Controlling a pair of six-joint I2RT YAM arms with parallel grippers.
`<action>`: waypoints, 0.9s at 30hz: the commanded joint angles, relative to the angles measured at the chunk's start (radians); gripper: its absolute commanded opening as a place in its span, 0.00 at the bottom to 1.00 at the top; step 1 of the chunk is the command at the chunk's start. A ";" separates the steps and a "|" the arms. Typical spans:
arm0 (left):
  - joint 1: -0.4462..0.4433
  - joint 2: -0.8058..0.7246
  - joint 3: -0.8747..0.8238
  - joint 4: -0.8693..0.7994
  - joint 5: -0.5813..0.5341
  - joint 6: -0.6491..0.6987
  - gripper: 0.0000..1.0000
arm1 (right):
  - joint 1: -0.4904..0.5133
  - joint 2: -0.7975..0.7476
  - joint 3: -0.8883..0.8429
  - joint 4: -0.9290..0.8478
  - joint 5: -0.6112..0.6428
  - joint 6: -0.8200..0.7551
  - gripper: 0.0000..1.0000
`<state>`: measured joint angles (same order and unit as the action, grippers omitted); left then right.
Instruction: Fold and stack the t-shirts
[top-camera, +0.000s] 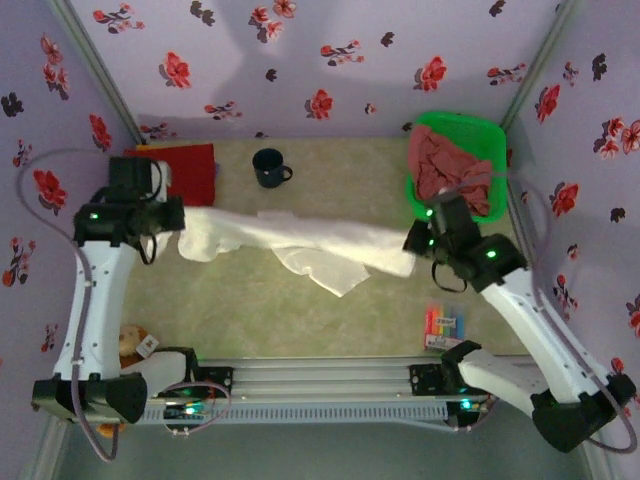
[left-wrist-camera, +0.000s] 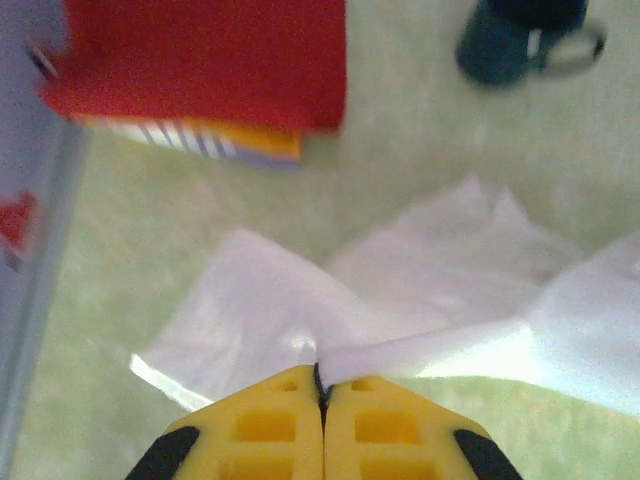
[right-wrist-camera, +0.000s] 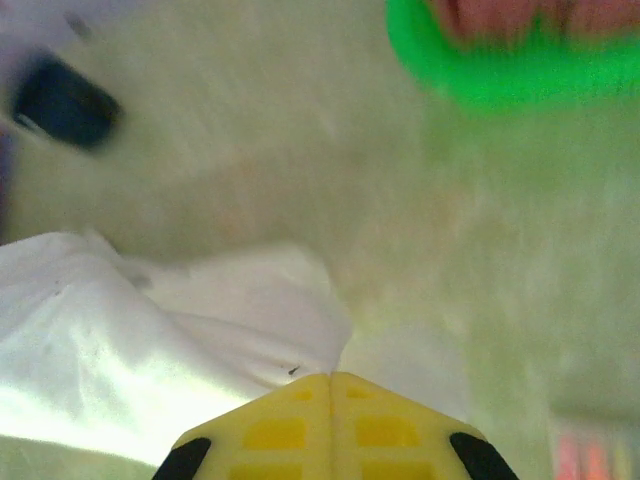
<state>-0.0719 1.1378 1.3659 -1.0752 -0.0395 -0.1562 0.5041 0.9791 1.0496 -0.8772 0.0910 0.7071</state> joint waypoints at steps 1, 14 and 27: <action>-0.043 -0.050 -0.138 -0.019 0.102 -0.084 0.00 | 0.005 -0.002 -0.115 0.036 -0.127 0.126 0.27; -0.049 0.001 -0.496 -0.003 0.298 -0.327 0.00 | 0.107 0.510 0.167 0.166 -0.237 -0.012 0.63; -0.044 0.042 -0.476 0.013 0.297 -0.344 0.00 | 0.289 1.166 0.771 0.054 -0.357 -0.087 0.61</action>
<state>-0.1188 1.1767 0.8619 -1.0550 0.2409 -0.4816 0.7681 2.1086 1.7420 -0.7238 -0.2481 0.6605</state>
